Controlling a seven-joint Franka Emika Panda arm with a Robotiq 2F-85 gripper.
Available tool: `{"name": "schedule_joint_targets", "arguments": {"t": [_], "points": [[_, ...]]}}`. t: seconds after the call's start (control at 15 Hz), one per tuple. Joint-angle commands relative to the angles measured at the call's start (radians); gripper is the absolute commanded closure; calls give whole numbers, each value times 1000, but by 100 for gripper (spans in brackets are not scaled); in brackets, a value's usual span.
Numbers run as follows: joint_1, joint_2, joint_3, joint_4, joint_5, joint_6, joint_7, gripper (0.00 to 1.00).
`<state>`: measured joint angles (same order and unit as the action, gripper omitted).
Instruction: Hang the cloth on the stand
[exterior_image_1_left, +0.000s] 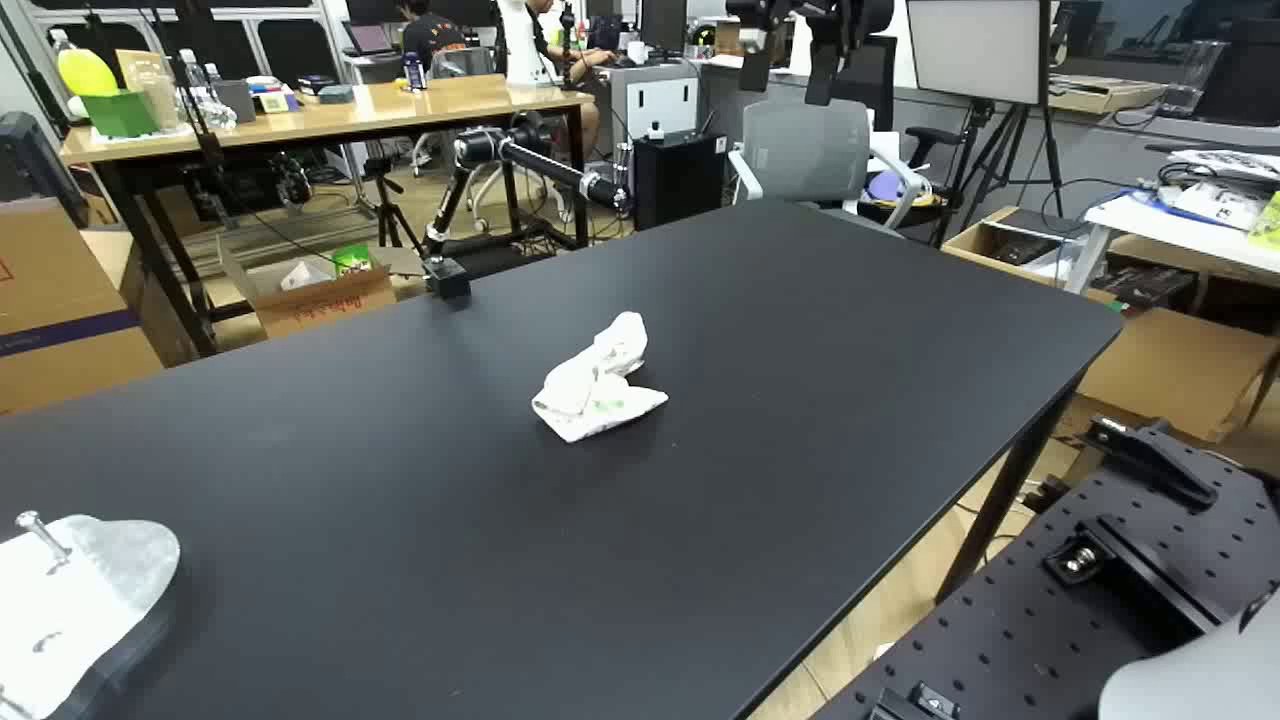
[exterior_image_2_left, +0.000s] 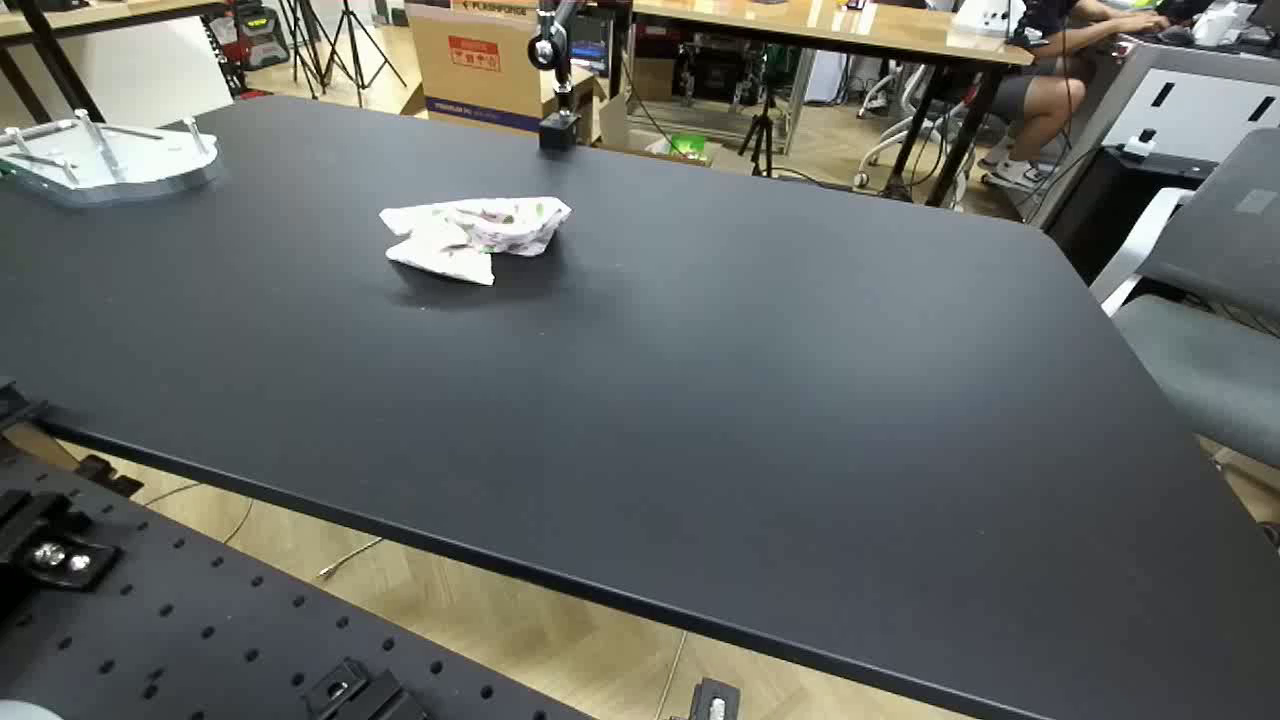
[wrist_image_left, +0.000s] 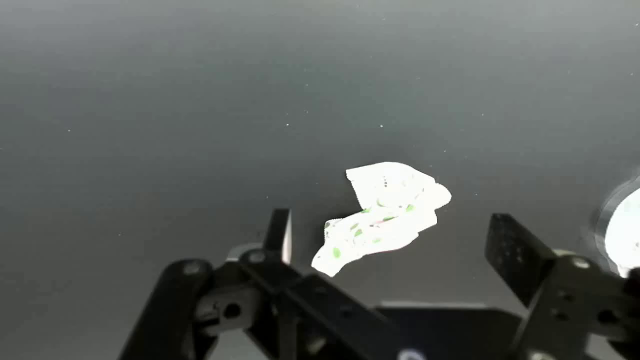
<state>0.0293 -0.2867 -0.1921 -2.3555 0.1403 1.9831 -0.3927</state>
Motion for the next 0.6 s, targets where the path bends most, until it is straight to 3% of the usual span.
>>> {"name": "schedule_joint_targets", "arguments": {"t": [0.0,0.53], "points": [[-22,2,21,1,6,-1,-5,0],[-22,2,21,2,6,0,-5,0]]}}
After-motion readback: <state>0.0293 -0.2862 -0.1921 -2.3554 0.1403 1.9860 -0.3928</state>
